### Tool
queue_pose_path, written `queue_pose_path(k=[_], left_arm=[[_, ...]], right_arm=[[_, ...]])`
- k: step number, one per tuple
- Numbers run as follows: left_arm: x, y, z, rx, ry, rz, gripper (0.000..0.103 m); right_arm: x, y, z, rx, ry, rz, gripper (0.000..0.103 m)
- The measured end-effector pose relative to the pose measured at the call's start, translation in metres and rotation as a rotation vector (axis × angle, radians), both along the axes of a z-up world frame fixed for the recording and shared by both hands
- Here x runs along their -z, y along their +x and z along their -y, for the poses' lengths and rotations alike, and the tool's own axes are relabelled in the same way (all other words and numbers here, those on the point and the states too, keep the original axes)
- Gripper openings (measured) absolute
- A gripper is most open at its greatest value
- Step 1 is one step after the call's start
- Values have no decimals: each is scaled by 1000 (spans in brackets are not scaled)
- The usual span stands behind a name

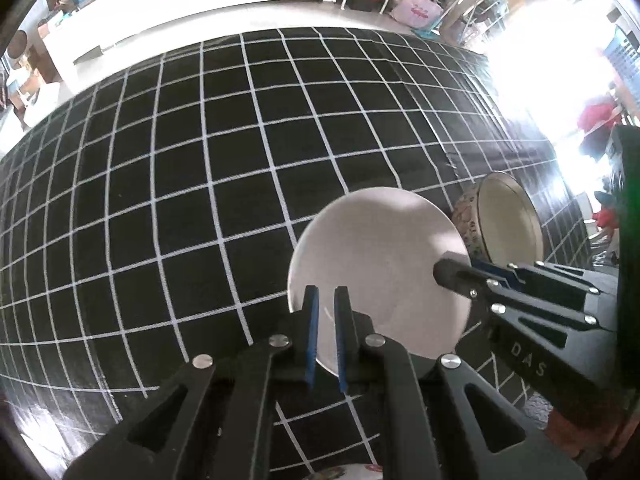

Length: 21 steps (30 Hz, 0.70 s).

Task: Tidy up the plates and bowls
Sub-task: 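Lift the plain white bowl with both tools and carry it to the stack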

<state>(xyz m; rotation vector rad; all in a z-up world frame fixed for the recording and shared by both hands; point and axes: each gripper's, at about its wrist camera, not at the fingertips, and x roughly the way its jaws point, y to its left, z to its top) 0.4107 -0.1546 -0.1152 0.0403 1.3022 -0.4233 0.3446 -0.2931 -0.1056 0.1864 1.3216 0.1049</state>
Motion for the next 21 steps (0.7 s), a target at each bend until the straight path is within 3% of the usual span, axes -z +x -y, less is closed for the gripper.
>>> queue_pose_path(k=[10, 21], left_arm=[[-20, -5, 0, 4, 75, 78, 9], [6, 5, 13, 6, 104, 39, 9]], right_arm=[[-10, -6, 6, 0, 9, 24, 14], [3, -3, 13, 7, 38, 0, 14]])
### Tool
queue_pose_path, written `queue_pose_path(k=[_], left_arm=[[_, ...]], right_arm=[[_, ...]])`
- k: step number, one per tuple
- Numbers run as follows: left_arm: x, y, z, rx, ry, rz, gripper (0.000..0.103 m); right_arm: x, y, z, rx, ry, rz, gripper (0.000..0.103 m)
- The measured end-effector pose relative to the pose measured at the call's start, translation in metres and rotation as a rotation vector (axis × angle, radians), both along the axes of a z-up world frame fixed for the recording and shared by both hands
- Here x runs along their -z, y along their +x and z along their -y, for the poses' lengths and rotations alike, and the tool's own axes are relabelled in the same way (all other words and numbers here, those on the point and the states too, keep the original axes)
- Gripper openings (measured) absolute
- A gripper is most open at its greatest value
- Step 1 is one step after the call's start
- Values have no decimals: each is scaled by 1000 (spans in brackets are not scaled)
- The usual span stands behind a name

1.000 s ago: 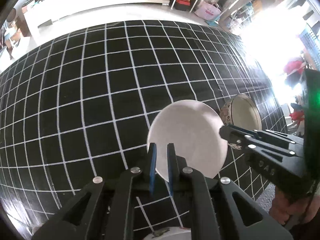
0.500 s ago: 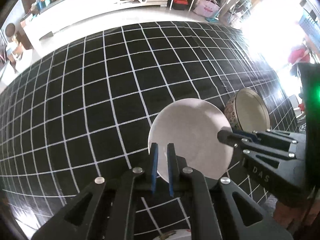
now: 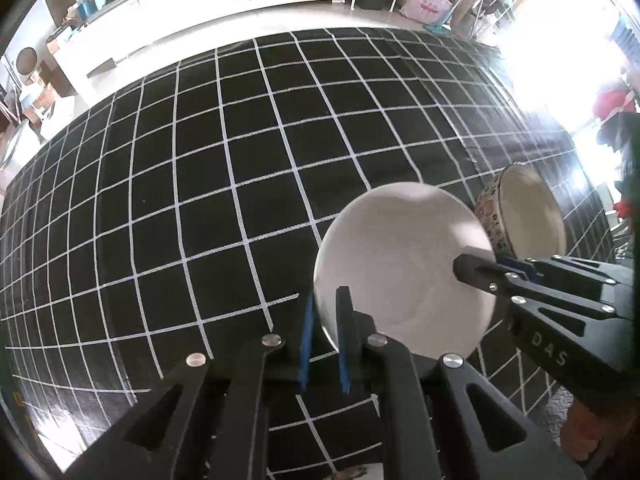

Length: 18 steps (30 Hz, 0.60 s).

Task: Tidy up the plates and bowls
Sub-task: 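Lift the plain white bowl with both tools and carry it to the stack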

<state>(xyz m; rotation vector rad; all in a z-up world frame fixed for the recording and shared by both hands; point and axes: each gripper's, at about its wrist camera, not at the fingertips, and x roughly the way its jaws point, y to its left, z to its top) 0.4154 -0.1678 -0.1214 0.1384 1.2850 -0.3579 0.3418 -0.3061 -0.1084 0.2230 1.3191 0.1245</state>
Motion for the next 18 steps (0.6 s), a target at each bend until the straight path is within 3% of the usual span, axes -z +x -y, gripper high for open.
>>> queue_pose_path(k=[9, 18], left_arm=[[6, -17, 0, 11, 36, 16, 7], [2, -41, -20, -56, 12, -3, 7]], right_arm=[[1, -15, -15, -35, -66, 1, 14], [-7, -40, -27, -28, -7, -28, 14]])
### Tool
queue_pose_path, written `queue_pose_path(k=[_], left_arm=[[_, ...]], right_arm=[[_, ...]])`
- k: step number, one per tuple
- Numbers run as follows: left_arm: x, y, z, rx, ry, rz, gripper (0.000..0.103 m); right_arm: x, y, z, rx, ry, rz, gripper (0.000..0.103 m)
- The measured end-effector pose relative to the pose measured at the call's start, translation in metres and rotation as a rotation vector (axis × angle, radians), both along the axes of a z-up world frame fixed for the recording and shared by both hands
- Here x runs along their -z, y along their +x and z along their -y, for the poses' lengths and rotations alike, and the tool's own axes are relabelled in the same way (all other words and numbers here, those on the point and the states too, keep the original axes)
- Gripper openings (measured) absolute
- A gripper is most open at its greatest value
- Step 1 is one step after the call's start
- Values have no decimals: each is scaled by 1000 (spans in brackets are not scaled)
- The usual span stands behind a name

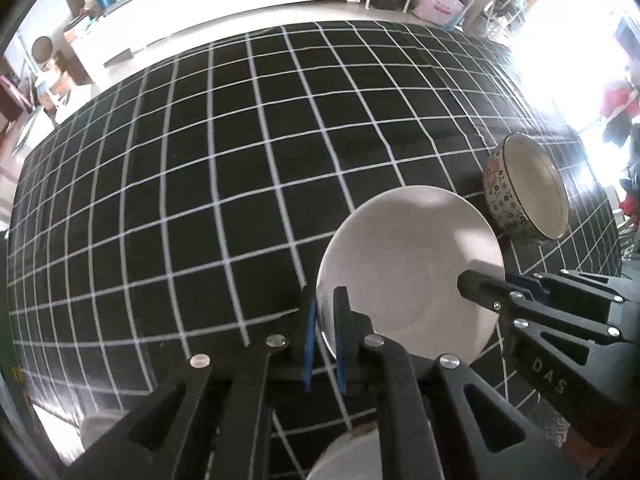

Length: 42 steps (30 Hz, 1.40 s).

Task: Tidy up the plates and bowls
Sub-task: 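Lift the plain white bowl with both tools and carry it to the stack, then lower the plain white bowl into the red-emblem bowl with both tools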

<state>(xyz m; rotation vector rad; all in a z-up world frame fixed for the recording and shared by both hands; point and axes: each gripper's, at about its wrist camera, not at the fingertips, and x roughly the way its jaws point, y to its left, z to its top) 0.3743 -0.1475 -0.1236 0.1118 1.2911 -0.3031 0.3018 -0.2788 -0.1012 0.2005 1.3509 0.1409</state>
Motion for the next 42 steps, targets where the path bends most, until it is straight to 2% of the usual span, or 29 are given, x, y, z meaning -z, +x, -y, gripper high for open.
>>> queue_pose_path(k=[6, 11, 16, 26, 34, 42], left_arm=[[-30, -23, -12, -20, -25, 31, 7], [-55, -52, -17, -31, -16, 66, 7], [-68, -80, -22, -43, -20, 84, 7], [-45, -128, -33, -55, -5, 36, 7], [-18, -143, -45, -62, 16, -20, 7], [-3, -148, -49, -67, 4, -57, 7]], right_arm=[[-33, -16, -10, -7, -16, 41, 14], [-59, -38, -19, -25, -46, 80, 14], [-69, -60, -25, -37, -59, 100, 14], [-46, -93, -43, -33, -67, 38, 14], [-22, -105, -49, -42, -77, -21, 14], [-23, -107, -50, -53, -90, -25, 14]])
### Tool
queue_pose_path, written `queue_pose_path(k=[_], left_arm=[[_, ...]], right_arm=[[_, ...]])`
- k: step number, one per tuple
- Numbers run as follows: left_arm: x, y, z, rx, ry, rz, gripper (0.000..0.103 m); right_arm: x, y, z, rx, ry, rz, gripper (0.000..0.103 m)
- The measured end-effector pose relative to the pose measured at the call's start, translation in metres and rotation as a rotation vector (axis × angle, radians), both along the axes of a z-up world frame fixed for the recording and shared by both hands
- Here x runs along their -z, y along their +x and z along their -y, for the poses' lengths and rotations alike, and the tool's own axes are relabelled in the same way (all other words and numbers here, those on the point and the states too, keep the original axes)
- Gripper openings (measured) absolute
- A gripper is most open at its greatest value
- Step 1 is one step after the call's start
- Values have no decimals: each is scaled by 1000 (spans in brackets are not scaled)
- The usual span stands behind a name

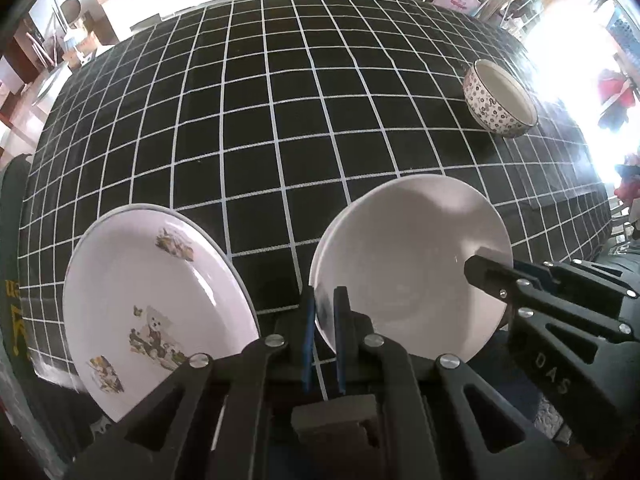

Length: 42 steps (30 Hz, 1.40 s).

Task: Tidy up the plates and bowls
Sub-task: 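Lower the plain white bowl into the red-emblem bowl with both tools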

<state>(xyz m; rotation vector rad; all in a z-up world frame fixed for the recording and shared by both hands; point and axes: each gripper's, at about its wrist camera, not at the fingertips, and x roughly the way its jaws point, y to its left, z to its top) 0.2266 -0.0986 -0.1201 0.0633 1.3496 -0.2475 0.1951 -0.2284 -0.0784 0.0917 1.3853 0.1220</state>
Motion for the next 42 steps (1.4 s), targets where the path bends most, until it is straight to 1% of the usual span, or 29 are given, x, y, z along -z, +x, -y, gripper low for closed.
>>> queue_pose_path(k=[9, 17, 24, 26, 31, 35, 40, 42], left_arm=[[-1, 2, 1, -1, 2, -3, 7], [-5, 0, 0, -2, -2, 2, 7], [-12, -1, -2, 1, 1, 13, 7], [-11, -1, -4, 1, 0, 8, 7], [-6, -1, -4, -1, 1, -4, 7], [-3, -2, -4, -7, -6, -10, 7], [-8, -4, -5, -5, -20, 3, 7], [-11, -5, -5, -3, -10, 17, 7]], right_arm=[[2, 5, -14, -17, -36, 7, 14], [5, 6, -11, -9, -14, 13, 14], [4, 6, -6, -9, -3, -15, 15], [4, 6, -10, -18, -13, -14, 17], [4, 8, -19, -45, -47, -2, 17], [5, 9, -22, -52, -35, 2, 17], [6, 6, -23, -65, -52, 10, 17], [6, 4, -19, -64, -55, 6, 17]])
